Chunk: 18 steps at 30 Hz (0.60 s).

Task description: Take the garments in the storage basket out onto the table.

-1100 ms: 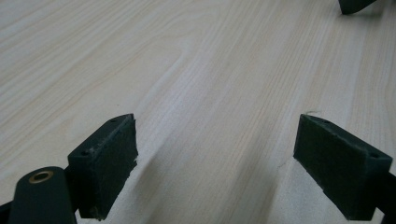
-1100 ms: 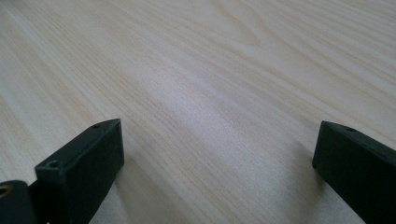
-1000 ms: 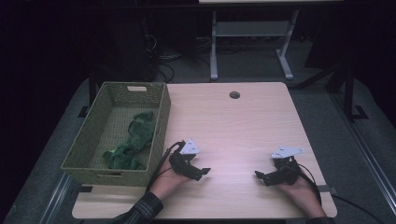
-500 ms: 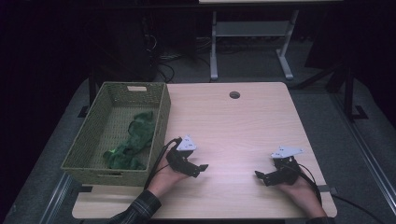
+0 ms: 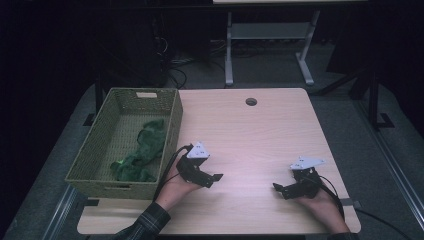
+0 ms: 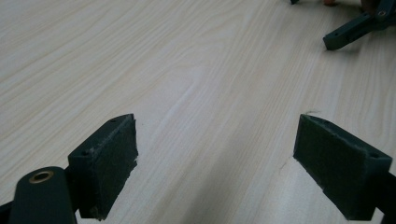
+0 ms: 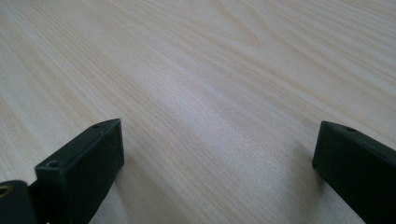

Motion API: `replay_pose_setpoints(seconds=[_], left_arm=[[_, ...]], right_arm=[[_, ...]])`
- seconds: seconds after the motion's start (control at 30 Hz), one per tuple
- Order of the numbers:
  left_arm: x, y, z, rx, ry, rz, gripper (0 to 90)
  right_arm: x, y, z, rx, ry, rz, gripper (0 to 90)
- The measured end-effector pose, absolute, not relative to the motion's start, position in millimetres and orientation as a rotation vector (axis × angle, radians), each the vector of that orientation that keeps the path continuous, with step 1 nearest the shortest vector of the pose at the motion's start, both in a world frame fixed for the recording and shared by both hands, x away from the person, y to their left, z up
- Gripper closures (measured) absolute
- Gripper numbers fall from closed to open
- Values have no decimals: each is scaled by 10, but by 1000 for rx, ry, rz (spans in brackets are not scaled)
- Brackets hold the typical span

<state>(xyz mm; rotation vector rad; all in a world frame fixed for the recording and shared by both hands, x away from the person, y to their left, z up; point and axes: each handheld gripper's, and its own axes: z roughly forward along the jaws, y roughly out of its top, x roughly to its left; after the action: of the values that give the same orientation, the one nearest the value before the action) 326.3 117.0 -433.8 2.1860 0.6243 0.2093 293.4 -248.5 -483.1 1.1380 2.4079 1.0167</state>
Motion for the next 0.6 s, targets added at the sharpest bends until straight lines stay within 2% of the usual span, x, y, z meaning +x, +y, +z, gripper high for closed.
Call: replay_pose_setpoints(seconds=[0.6], left_arm=[[3288,1174,-4090,2180,618,187,129]], right_arm=[[2933,-2485,-4831,1139,2408,1017,17]])
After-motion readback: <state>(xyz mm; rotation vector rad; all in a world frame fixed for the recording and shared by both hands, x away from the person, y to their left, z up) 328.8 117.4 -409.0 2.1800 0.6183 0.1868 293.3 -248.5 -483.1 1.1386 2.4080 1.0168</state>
